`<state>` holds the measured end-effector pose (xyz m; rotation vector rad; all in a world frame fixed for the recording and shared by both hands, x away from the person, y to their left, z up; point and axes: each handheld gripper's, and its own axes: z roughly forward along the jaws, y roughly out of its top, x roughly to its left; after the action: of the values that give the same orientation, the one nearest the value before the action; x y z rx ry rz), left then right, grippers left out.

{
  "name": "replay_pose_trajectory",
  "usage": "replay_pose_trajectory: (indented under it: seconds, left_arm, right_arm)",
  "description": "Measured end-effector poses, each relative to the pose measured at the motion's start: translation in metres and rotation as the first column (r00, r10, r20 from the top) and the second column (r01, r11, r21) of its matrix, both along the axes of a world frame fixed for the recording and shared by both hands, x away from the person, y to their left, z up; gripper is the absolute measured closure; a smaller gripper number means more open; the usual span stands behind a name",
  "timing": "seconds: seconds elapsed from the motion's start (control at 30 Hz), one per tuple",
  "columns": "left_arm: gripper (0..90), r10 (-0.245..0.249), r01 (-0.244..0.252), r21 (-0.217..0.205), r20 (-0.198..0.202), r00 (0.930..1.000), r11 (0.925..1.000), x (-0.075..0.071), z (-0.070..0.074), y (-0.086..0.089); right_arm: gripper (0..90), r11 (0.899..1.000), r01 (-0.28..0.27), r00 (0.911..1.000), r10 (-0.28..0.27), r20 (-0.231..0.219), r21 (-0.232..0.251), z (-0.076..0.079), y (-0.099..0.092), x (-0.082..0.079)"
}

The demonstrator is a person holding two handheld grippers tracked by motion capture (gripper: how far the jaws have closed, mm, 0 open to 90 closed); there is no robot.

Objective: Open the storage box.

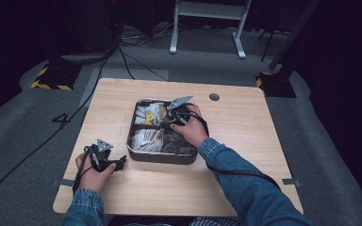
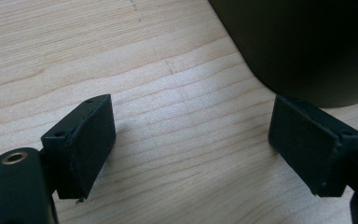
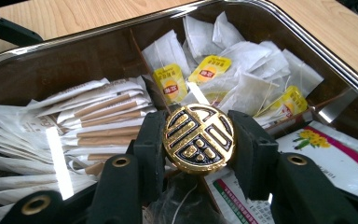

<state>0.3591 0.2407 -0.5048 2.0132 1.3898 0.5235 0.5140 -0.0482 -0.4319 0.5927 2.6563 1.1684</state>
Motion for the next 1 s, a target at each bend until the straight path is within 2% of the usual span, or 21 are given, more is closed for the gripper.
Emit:
replay_pose_trajectory:
  seconds: [0.27,0.33,0.47,0.5,0.53,0.57,0.63,0.87,0.9,1.0]
  left_arm:
    - [15.9,0.004,-0.004,0.000,0.001,1.0000,1.0000,-0.001,0.000,0.000]
    - [17.5,0.003,-0.003,-0.002,0.003,1.0000,1.0000,-0.001,0.000,0.001]
    - [20.7,0.001,-0.001,0.001,-0.003,1.0000,1.0000,-0.002,0.002,0.004]
    - [20.7,0.007,-0.007,0.006,-0.013,0.9999,1.0000,-0.002,0.003,0.006]
    - [21.0,0.015,-0.015,0.006,-0.012,0.9998,0.9999,-0.003,0.005,0.008]
    - [21.0,0.015,-0.015,0.006,-0.012,0.9998,0.9999,-0.003,0.005,0.008]
    - [21.2,0.022,-0.022,-0.001,-0.006,0.9997,0.9998,-0.003,0.008,0.012]
    - [21.5,0.027,-0.027,-0.002,-0.002,0.9996,0.9996,-0.005,0.011,0.018]
    - [21.5,0.024,-0.024,0.004,-0.004,0.9997,0.9997,-0.005,0.012,0.017]
    - [21.8,0.020,-0.020,-0.001,0.001,0.9998,0.9998,-0.005,0.013,0.016]
  right_arm:
    - [58.9,0.999,-0.018,0.9997,0.017,0.016,0.028,0.018,-0.004,-0.002]
    - [58.9,0.999,-0.019,0.9994,0.018,0.029,0.036,0.027,-0.010,-0.002]
    - [58.9,0.999,-0.008,0.9994,0.006,0.035,0.047,0.035,-0.019,-0.001]
    - [58.9,0.999,-0.004,0.9993,0.002,0.037,0.051,0.038,-0.023,-0.001]
    - [58.9,0.998,0.006,0.9990,-0.008,0.043,0.056,0.044,-0.033,0.000]
    - [58.9,0.998,0.006,0.9990,-0.008,0.043,0.056,0.044,-0.033,0.000]
    - [58.9,0.998,0.020,0.9983,-0.023,0.054,0.055,0.051,-0.047,0.001]
    - [58.9,0.997,0.054,0.9964,-0.057,0.063,0.053,0.059,-0.073,0.005]
    - [58.9,0.996,0.065,0.9955,-0.069,0.065,0.058,0.062,-0.082,0.006]
    - [58.9,0.995,0.076,0.9944,-0.080,0.069,0.063,0.066,-0.093,0.007]
